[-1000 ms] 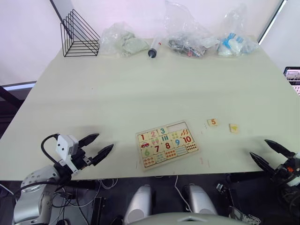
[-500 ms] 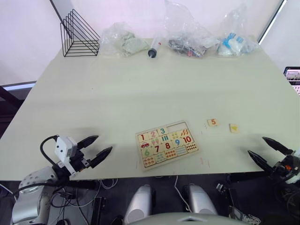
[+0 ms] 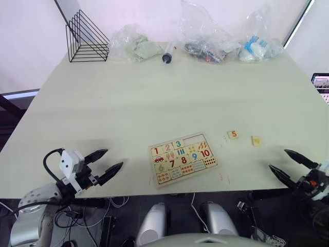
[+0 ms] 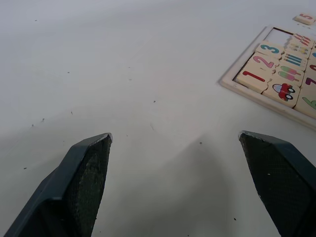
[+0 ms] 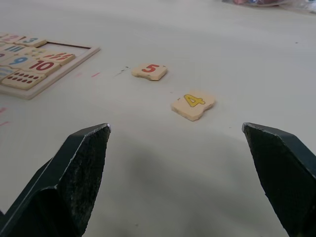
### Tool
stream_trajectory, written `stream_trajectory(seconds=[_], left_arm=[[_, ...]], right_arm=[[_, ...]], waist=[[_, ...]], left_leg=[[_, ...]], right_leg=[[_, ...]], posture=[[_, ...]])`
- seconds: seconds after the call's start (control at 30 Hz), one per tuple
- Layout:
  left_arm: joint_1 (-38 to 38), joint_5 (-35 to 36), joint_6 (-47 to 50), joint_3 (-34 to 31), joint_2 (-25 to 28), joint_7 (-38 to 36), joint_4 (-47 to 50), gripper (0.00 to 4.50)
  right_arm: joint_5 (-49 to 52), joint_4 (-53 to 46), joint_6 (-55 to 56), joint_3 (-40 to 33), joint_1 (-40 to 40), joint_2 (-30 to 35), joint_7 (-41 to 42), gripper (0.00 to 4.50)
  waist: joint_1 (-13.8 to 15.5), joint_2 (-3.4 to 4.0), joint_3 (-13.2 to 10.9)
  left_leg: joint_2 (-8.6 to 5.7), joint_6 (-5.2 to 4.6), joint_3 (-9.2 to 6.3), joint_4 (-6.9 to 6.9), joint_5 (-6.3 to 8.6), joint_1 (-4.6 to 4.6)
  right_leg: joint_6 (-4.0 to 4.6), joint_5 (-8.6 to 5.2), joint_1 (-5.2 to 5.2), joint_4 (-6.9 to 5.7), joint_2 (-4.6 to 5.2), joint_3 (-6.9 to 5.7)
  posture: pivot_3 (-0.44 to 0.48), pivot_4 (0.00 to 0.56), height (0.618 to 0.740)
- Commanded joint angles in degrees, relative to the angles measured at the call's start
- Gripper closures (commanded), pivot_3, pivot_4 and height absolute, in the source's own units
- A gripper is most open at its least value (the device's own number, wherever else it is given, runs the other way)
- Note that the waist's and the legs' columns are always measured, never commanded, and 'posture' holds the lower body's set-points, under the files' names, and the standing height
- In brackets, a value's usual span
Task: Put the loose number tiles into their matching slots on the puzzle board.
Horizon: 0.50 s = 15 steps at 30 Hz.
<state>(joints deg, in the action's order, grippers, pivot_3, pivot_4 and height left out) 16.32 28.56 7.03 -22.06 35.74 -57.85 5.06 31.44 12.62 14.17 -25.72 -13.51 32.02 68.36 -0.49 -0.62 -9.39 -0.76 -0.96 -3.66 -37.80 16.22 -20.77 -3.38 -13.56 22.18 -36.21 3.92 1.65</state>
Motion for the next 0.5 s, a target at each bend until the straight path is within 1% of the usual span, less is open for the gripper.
stream_trajectory(seconds=[0.03, 0.1, 0.23, 0.4, 0.5], left_arm=[[-0.6, 0.7, -0.3, -0.4, 1.1, -0.7, 1.4, 0.12], [-1.4, 0.5, -0.2, 0.2, 1.4, -1.1, 1.0, 0.12], [-4.9, -1.5, -3.0, 1.8, 3.4, -4.1, -2.5, 0.12], [-9.8, -0.4, -2.7, 4.1, 6.0, -9.8, -4.9, 0.12], [-12.7, -0.2, -3.3, 5.7, 7.4, -13.9, -6.5, 0.12]], right_arm=[[0.2, 0.1, 2.1, -0.9, 1.3, 0.7, 0.1, 0.00], [0.6, 0.3, 2.0, -0.9, 2.5, 1.0, 0.2, 0.00], [0.7, 0.2, 0.3, -0.3, 4.9, 2.6, 1.0, 0.00], [-0.7, 1.3, -4.1, 1.8, 8.4, 6.4, 1.5, 0.00], [-1.6, 3.2, -4.7, 4.0, 11.1, 9.5, 5.7, 0.00]], waist=[[-0.1, 0.00, 0.0], [-0.1, 0.00, 0.0], [0.0, 0.03, 0.0], [-0.2, 0.03, 0.0], [-0.2, 0.04, 0.0]], left_leg=[[0.00, 0.00, 0.01, 0.02, 0.00, 0.00], [0.00, 0.00, 0.00, 0.04, 0.00, 0.00], [0.00, 0.00, -0.01, 0.04, 0.00, 0.01], [0.00, 0.00, 0.00, 0.07, 0.00, -0.01], [-0.01, 0.00, 0.03, 0.09, 0.00, 0.00]], right_leg=[[0.00, 0.00, 0.00, 0.02, -0.01, 0.00], [0.00, 0.00, 0.00, 0.04, -0.02, -0.01], [0.01, 0.00, 0.00, 0.04, -0.16, -0.02], [0.01, 0.01, 0.00, 0.09, -0.21, -0.02], [0.01, 0.02, 0.00, 0.10, -0.21, -0.01]], posture=[[0.000, 0.150, 0.740], [0.000, 0.150, 0.740], [0.000, 0.150, 0.740], [0.000, 0.150, 0.740], [0.000, 0.150, 0.740]])
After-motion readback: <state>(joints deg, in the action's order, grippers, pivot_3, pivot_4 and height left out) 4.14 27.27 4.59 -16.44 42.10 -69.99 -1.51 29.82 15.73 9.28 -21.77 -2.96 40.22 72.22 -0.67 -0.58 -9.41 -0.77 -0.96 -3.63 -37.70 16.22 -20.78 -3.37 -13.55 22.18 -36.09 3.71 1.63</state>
